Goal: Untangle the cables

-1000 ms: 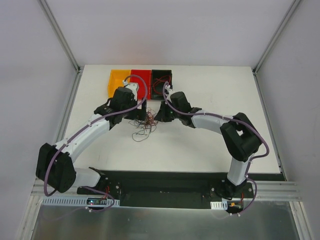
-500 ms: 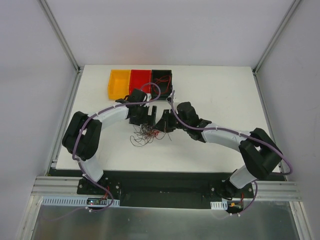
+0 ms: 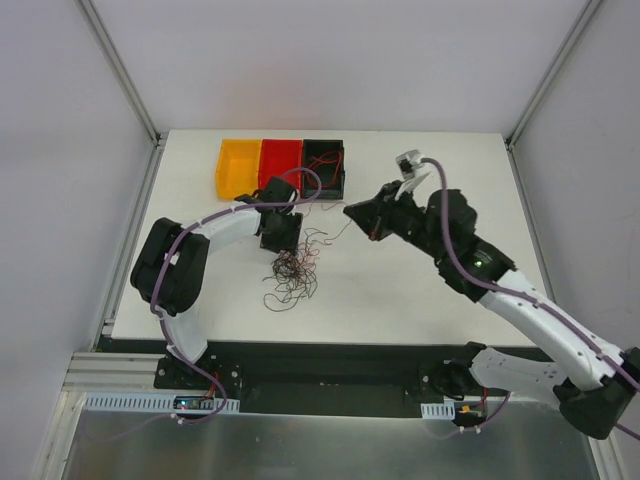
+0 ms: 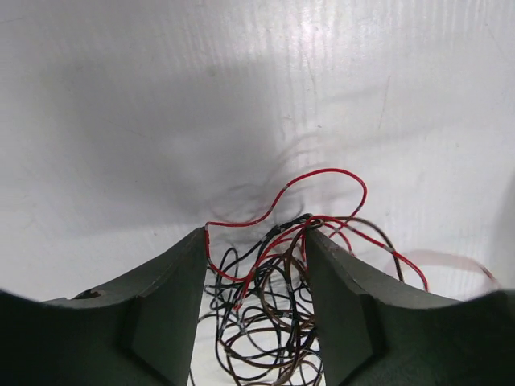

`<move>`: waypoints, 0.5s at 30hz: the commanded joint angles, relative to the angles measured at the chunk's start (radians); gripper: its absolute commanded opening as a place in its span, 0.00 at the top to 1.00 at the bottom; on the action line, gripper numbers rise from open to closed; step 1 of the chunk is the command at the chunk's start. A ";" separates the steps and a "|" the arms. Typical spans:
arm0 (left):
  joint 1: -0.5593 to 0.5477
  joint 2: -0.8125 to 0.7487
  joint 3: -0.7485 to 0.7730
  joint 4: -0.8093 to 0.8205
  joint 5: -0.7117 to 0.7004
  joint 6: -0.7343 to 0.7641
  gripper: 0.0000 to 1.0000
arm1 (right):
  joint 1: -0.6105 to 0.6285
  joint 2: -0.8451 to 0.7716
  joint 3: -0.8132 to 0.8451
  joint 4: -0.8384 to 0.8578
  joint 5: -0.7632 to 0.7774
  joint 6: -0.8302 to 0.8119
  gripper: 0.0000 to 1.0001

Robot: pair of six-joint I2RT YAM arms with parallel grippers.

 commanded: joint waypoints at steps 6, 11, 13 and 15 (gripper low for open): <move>0.027 -0.155 0.014 -0.053 -0.174 0.054 0.50 | -0.001 -0.174 0.278 -0.206 0.250 -0.198 1.00; 0.033 -0.192 0.004 -0.060 -0.210 0.066 0.50 | 0.000 -0.202 0.341 -0.233 0.308 -0.239 1.00; 0.037 -0.201 -0.002 -0.062 -0.217 0.067 0.50 | -0.001 -0.215 0.364 -0.236 0.351 -0.254 1.00; 0.042 -0.202 -0.009 -0.065 -0.228 0.070 0.50 | -0.001 -0.214 0.415 -0.224 0.376 -0.274 1.00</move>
